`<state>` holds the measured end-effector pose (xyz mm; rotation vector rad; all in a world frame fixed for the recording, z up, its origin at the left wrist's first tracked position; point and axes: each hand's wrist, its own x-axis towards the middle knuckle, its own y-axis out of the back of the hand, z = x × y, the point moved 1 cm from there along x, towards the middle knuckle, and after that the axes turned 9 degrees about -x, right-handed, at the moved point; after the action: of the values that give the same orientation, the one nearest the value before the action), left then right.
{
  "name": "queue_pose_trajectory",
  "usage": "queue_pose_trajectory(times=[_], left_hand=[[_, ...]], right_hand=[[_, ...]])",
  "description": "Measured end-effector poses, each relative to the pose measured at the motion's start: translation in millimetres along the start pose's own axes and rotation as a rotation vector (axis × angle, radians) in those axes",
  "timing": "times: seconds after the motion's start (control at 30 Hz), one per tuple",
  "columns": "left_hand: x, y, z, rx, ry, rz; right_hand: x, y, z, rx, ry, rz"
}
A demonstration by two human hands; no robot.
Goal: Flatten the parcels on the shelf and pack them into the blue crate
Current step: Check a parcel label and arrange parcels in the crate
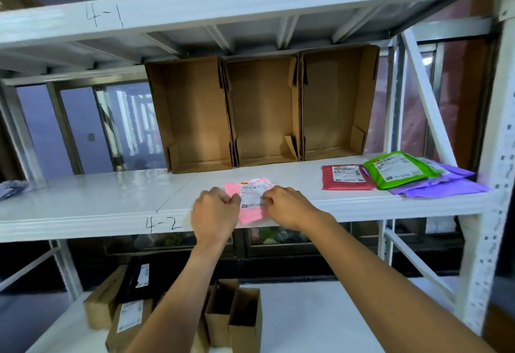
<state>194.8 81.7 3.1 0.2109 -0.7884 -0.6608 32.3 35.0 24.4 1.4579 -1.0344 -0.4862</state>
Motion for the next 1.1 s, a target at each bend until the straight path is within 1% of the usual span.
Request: queue_pose_trajectory(times=[0.03, 0.1, 0.2, 0.23, 0.33, 0.37, 0.4, 0.47, 0.5, 0.53, 0.57, 0.63, 0.67, 0.7, 0.83, 0.9, 1.1], left_hand=[[-6.2, 5.0, 0.3, -0.003, 0.06, -0.02], [-12.8, 9.7, -0.6, -0.028, 0.192, -0.13], [-17.5, 4.5, -1.2, -0.165, 0.322, -0.329], [-19.8, 2.6, -0.1, -0.229, 0.349, -0.361], [-32.7, -3.9, -3.4, -0.632, 0.501, -0.433], [-38.5, -5.1, -4.9, -0.713, 0.525, -0.452], [-41.9, -6.4, -8.8, -0.737, 0.519, -0.469], [-53.6, -10.7, -15.9, -0.765, 0.499, -0.523], [-60.6, -11.3, -17.3, -0.79, 0.488, -0.552], [-69.1, -12.9, -18.8, -0.806, 0.482, -0.575], [-75.9, -14.7, -20.5, -0.811, 0.478, -0.588], [-92.2, -20.8, -27.4, -0.807, 0.475, -0.617], [-99.2, -24.4, -30.7, -0.809, 0.472, -0.638], [-106.5, -28.5, -34.8, -0.8, 0.473, -0.668], [-134.4, -46.5, -51.2, -0.728, 0.48, -0.734], [-151.5, -58.4, -56.9, -0.716, 0.511, -0.763], [-212.7, -102.4, -78.5, -0.692, 0.662, -0.83]], right_hand=[[-7.0, 0.5, 2.4, -0.002, 0.006, 0.004], [-17.3, 0.8, 4.5, -0.02, 0.023, 0.011], [-32.5, -3.9, 4.5, -0.002, 0.019, 0.081], [-37.6, -6.5, 4.6, 0.015, 0.022, 0.124], [-56.7, -22.2, 7.0, 0.056, 0.069, 0.23], [-65.2, -28.3, 9.4, 0.102, 0.071, 0.28], [-73.5, -32.8, 11.5, 0.162, 0.053, 0.344], [-91.6, -45.4, 20.8, 0.261, -0.045, 0.511], [-97.6, -56.4, 29.9, 0.304, -0.115, 0.553], [-106.3, -65.5, 37.4, 0.374, -0.191, 0.54], [-111.1, -74.6, 46.6, 0.501, -0.256, 0.471], [-124.4, -92.6, 63.0, 0.836, -0.338, 0.249], [-131.4, -98.5, 69.4, 0.962, -0.347, 0.144], [-140.5, -103.4, 72.5, 1.032, -0.351, 0.082], [-174.4, -123.2, 89.9, 0.986, -0.417, 0.043], [-187.3, -137.6, 102.2, 0.962, -0.464, 0.0], [-233.6, -184.5, 136.8, 0.975, -0.618, -0.06]])
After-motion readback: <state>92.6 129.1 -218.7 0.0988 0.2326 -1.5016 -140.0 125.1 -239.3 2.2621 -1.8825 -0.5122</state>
